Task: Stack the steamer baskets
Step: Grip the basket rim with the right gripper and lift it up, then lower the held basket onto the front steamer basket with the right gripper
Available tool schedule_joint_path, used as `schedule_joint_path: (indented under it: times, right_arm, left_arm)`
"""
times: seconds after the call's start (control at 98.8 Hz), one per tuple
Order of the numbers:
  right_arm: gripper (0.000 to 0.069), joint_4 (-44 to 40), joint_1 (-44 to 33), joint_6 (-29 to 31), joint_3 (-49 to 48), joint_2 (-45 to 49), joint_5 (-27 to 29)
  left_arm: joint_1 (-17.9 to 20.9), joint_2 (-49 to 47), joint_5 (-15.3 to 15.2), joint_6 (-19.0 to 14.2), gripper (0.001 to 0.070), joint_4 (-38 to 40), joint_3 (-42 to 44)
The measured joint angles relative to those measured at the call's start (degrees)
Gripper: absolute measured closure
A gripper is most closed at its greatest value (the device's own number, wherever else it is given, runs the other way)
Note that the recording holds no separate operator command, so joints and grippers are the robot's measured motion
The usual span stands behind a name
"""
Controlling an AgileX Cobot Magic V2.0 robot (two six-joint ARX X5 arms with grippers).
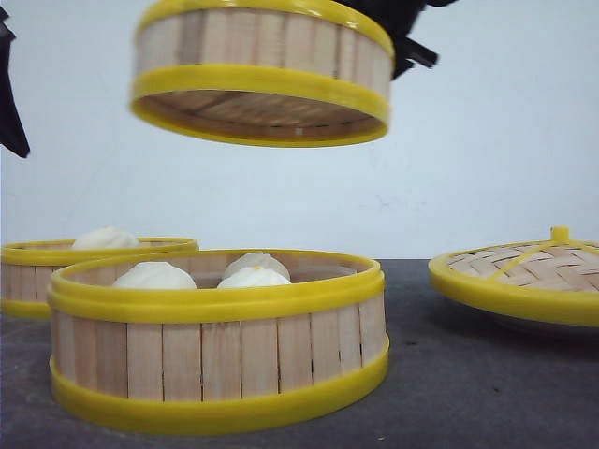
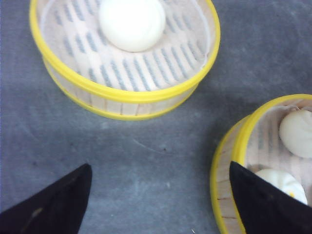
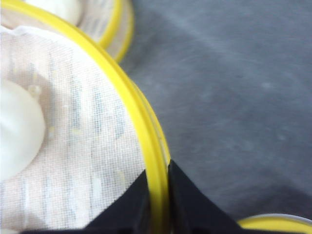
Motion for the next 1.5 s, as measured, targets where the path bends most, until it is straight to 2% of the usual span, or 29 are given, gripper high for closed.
schedule_joint_path:
  times: [0.243, 0.486, 0.861, 1.124, 1.498]
  right_arm:
    - [0.0667, -1.2, 6.0, 0.0, 0.0, 0.0, 1.7]
    - [0.0667, -1.0, 7.7, -0.1, -2.9, -1.4, 3.3]
    - [0.0667, 13.3, 7.9, -0.2, -27.3, -18.3, 3.7]
    - [0.0667, 18.9, 7.9, -0.2, -37.2, -17.1, 4.3]
    - [0.0667, 26.8, 7.9, -0.2, -41.2, -17.1, 4.3]
  left_arm:
    - [1.8, -1.6, -0.1, 0.1, 0.0160, 0.0, 0.3]
    - [2.0, -1.5, -0.2, 0.5, 0.0160, 0.0, 0.3]
    - [2.0, -1.5, -0.2, 0.6, 0.0160, 0.1, 0.3]
    - [2.0, -1.5, -0.2, 0.6, 0.0160, 0.0, 0.3]
    - [2.0, -1.5, -0.2, 0.6, 0.0160, 0.0, 0.3]
